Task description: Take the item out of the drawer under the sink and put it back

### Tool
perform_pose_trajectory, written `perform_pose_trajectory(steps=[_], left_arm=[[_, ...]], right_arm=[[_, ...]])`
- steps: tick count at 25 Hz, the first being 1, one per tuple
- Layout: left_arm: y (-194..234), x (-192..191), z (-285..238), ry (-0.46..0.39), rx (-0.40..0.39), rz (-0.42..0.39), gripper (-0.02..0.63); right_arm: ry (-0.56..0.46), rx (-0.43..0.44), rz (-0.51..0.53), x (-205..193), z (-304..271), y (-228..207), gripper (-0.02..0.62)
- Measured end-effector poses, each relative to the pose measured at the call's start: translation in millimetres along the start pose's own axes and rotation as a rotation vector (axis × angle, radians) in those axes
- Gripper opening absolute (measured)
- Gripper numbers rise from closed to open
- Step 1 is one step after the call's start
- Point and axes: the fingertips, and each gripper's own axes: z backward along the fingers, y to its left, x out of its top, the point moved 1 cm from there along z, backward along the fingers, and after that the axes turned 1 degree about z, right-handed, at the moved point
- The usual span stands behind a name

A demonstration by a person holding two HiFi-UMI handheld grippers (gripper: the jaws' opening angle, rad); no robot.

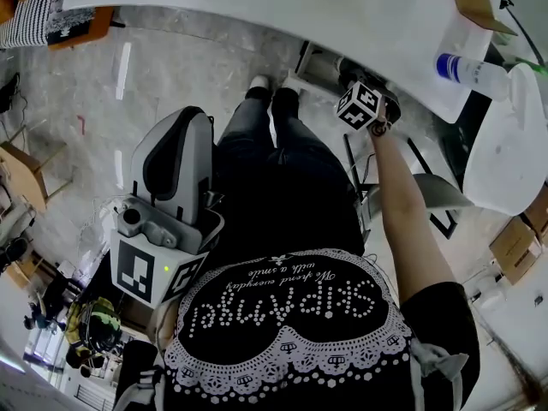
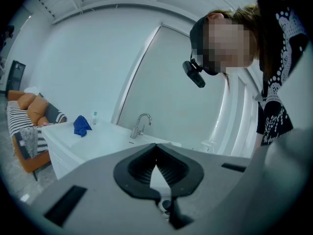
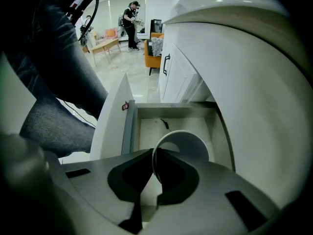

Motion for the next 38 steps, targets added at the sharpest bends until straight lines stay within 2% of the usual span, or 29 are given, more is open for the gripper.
perform_pose_trajectory(steps=[23,38], left_arm=[[4.0,-5.7,-8.7,0.047,-0.001,0.015,0.005],[8.2,-6.2,-8.6,0.027,0.016,0.031,0.005]], right_arm=[[0.010,0.010,0.005,6.3,-15.5,-3.4,0.026],[0.027,-0.001,0.022,8.4,-20.8,-3.8,0.028]])
